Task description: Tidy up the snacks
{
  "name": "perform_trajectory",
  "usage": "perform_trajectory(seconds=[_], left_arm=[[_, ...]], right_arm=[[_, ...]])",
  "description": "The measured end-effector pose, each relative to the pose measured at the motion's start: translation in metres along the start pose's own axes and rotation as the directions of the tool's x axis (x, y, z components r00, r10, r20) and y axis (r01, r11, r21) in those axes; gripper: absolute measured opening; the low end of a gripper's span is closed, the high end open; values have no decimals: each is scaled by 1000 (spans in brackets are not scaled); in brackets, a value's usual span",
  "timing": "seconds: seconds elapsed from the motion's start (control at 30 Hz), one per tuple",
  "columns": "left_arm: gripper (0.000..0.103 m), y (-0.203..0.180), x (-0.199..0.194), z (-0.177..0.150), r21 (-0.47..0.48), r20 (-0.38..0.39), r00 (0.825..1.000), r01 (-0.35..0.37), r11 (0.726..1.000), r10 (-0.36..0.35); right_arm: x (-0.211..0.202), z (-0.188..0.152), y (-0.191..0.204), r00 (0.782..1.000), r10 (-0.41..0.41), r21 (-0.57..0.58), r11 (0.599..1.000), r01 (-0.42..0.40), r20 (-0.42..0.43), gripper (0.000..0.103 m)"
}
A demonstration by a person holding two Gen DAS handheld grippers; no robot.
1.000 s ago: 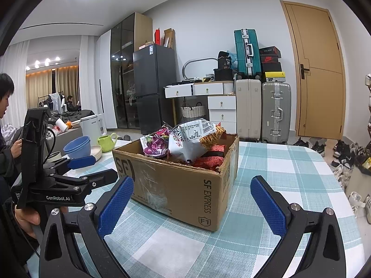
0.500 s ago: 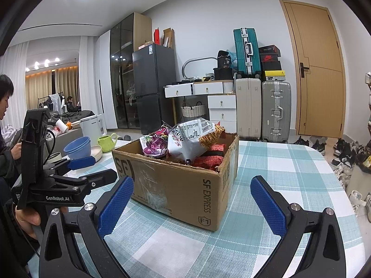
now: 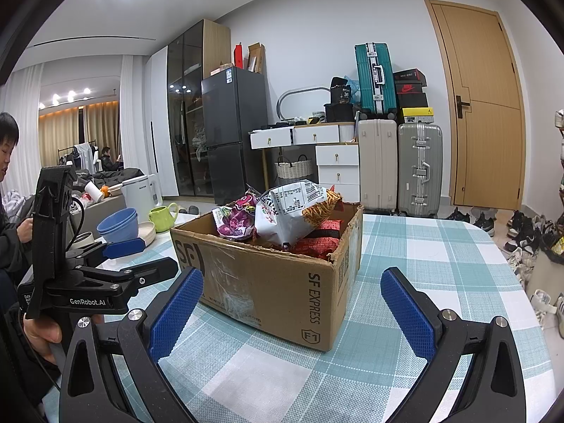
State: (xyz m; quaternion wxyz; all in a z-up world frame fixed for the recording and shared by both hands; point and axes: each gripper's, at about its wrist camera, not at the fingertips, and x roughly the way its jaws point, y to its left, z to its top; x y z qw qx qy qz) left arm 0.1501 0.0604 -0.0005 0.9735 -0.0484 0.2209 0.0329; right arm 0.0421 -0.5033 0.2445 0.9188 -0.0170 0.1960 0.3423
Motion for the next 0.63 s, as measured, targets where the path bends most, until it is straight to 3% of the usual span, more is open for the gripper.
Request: perform_trajectory(seconds=[0.63], left_arm=[[102,2,-1,0,0,2,1000,2,1000,-2]], right_arm=[[0,0,0,1000,0,1,1000,0,0,103]])
